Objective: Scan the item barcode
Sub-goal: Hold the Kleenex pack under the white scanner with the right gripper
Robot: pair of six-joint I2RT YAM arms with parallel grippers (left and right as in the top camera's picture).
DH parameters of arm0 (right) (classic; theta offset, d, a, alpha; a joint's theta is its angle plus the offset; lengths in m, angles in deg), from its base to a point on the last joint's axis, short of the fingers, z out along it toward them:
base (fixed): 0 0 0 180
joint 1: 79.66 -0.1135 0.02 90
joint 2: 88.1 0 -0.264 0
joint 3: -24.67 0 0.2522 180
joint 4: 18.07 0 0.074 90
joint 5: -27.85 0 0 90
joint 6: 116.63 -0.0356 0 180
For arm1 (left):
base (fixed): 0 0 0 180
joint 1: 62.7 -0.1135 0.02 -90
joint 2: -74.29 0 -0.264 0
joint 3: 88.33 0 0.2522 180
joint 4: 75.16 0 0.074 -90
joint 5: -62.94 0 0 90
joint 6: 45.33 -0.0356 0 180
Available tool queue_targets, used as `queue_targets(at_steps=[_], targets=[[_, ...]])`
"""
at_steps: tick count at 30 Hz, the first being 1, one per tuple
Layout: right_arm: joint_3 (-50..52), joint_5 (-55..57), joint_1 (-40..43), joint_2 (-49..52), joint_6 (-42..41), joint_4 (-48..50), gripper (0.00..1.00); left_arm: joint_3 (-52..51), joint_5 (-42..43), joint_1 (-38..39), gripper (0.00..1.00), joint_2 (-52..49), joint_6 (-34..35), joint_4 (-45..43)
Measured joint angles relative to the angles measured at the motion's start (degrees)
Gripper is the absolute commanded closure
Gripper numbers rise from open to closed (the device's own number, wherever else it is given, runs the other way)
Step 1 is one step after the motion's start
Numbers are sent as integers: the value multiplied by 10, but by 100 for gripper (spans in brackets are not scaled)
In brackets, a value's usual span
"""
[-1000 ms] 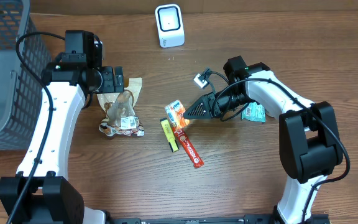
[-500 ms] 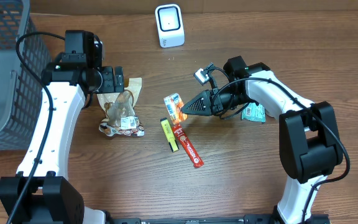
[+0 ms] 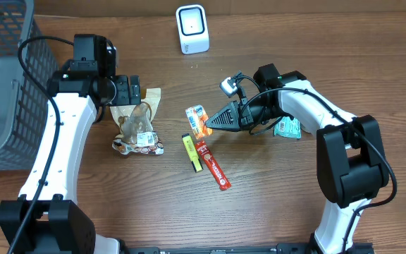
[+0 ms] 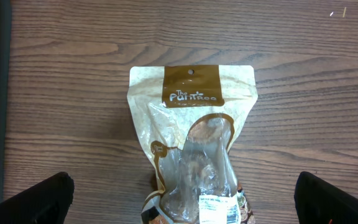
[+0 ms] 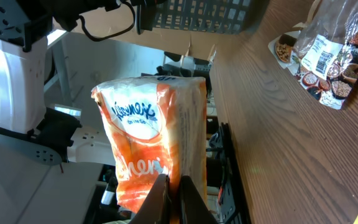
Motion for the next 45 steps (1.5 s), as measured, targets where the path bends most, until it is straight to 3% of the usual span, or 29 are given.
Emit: queue_targets(at_steps=[15,22,30,33,39,45], targets=[[0,11,0,0,-2,36,96,0,0,0,0,0,0,0],[0,226,0,0,-27,56,96,0,0,0,0,0,0,0],[-6,426,1,0,-196,132,96,0,0,0,0,0,0,0],[-55,462,1,0,-247,98,97,0,0,0,0,0,0,0],[-294,588,-7,3,-314,-3,97,0,0,0,0,0,0,0],[-467,760,-51,2,-325,69,96,0,0,0,0,0,0,0]])
